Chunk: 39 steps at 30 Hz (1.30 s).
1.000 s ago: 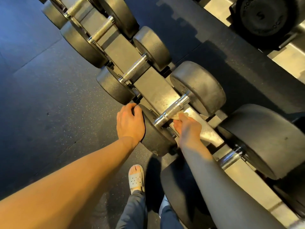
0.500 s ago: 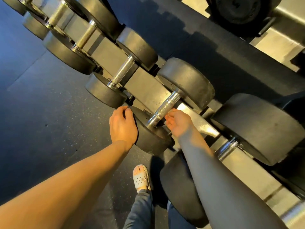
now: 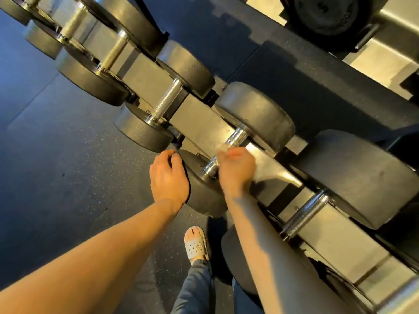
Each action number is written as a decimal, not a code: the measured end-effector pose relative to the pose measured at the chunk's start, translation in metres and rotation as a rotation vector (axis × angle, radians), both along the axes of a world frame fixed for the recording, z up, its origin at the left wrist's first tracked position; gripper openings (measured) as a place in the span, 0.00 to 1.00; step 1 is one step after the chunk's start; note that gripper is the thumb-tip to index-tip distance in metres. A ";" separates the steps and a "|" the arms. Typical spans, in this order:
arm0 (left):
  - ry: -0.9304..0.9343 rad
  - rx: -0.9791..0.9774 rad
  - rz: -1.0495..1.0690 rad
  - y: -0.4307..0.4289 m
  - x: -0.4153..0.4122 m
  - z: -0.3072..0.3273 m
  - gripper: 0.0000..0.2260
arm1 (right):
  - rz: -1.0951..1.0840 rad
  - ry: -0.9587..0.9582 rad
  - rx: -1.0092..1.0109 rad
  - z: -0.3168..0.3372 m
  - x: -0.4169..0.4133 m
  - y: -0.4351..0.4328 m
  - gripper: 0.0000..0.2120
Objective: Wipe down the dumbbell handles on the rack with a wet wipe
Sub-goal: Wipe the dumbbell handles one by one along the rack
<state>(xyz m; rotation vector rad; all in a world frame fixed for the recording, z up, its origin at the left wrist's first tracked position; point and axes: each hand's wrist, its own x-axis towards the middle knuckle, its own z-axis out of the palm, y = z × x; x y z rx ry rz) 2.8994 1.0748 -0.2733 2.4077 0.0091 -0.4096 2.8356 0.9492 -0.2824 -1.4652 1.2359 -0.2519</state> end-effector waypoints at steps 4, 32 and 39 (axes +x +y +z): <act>0.000 0.015 0.008 -0.001 -0.002 0.000 0.17 | 0.223 0.118 -0.138 0.003 -0.006 0.006 0.09; -0.006 -0.014 -0.003 0.001 0.000 -0.002 0.25 | -0.202 -0.172 0.056 -0.017 -0.014 -0.004 0.14; -0.003 -0.017 0.015 0.000 0.001 0.000 0.26 | -0.652 -0.437 0.560 -0.006 0.004 -0.033 0.06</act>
